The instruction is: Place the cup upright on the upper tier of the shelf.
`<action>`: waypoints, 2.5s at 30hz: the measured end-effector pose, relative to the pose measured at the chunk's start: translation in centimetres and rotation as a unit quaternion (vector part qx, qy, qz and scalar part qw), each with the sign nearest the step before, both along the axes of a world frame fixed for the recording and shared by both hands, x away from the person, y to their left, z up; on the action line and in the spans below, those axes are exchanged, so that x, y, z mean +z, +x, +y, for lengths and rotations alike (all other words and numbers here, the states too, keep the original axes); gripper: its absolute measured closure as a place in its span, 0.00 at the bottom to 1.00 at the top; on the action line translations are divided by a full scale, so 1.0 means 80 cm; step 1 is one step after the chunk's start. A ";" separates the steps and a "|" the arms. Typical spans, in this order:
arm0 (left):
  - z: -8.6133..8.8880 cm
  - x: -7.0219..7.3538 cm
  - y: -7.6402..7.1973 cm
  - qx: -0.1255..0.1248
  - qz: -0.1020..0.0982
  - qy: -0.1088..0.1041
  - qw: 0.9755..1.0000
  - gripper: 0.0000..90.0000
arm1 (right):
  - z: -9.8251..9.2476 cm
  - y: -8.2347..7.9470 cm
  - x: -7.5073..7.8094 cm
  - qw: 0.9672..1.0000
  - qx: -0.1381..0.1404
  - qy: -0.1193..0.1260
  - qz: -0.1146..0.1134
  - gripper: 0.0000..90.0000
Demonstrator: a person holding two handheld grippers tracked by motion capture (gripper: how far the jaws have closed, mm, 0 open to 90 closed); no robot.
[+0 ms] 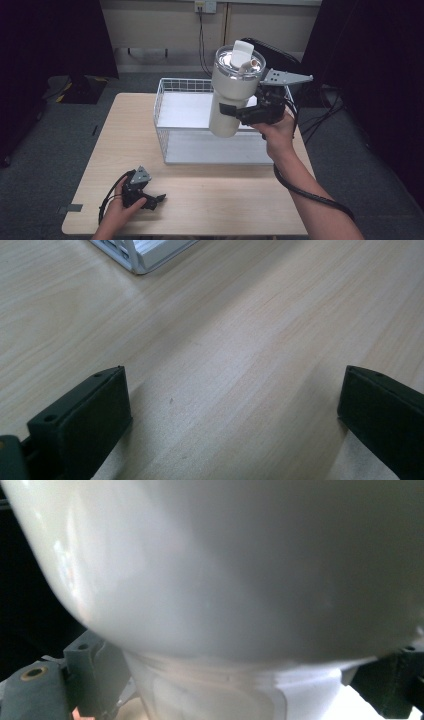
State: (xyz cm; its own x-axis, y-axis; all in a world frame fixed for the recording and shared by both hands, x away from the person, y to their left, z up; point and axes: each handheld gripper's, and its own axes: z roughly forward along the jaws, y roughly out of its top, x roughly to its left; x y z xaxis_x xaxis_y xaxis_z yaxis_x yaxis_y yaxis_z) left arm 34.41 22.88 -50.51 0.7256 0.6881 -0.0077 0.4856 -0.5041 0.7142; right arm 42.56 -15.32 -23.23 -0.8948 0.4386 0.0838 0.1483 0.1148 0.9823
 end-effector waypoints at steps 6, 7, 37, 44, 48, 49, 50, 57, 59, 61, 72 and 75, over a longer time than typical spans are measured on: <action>0.000 0.000 0.000 0.000 0.000 0.000 1.000 0.00 | 0.001 0.007 0.007 1.000 -0.010 -0.002 -0.006 0.12; 0.000 0.000 0.000 0.000 0.000 0.000 1.000 0.00 | 0.001 0.008 0.007 1.000 -0.012 -0.002 -0.008 0.12; 0.000 0.000 0.000 -0.001 0.001 0.001 1.000 0.00 | 0.004 0.045 0.004 0.997 -0.070 -0.023 -0.014 0.12; 0.000 0.000 0.000 -0.001 0.001 0.000 1.000 0.00 | 0.004 0.055 0.000 0.996 -0.082 -0.027 -0.014 0.12; 0.000 0.000 0.000 -0.001 0.001 0.001 1.000 0.00 | 0.004 0.058 0.001 0.996 -0.086 -0.028 -0.016 0.12; 0.000 0.000 0.000 -0.001 0.001 0.001 1.000 0.00 | 0.005 0.061 0.002 0.995 -0.089 -0.028 -0.019 0.12; 0.000 0.000 0.000 -0.001 0.001 0.000 1.000 0.00 | 0.005 0.062 0.002 0.995 -0.090 -0.028 -0.019 0.12; 0.000 0.000 0.000 -0.001 0.001 0.000 1.000 0.00 | 0.007 0.069 -0.001 0.994 -0.101 -0.035 -0.018 0.12; 0.000 0.000 0.000 -0.001 0.001 0.001 1.000 0.00 | 0.007 0.071 -0.003 0.994 -0.105 -0.038 -0.018 0.12; 0.000 0.000 0.000 -0.001 0.001 0.000 1.000 0.00 | 0.008 0.072 -0.006 0.994 -0.106 -0.037 -0.017 0.12; 0.000 0.000 0.000 -0.001 0.001 0.000 1.000 0.00 | 0.010 0.082 -0.016 0.992 -0.115 -0.045 -0.014 0.12; 0.000 0.000 0.000 -0.001 0.001 0.001 1.000 0.00 | 0.011 0.084 -0.021 0.992 -0.118 -0.044 -0.013 0.11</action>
State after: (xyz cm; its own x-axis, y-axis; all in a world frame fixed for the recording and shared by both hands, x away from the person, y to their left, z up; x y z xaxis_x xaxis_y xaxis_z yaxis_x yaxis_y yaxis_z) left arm 34.41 22.90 -50.49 0.7273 0.6863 -0.0084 0.4859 -0.5062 0.7125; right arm 49.31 -14.42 -24.89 -0.7671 0.6414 0.0140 0.1557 0.1649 0.9739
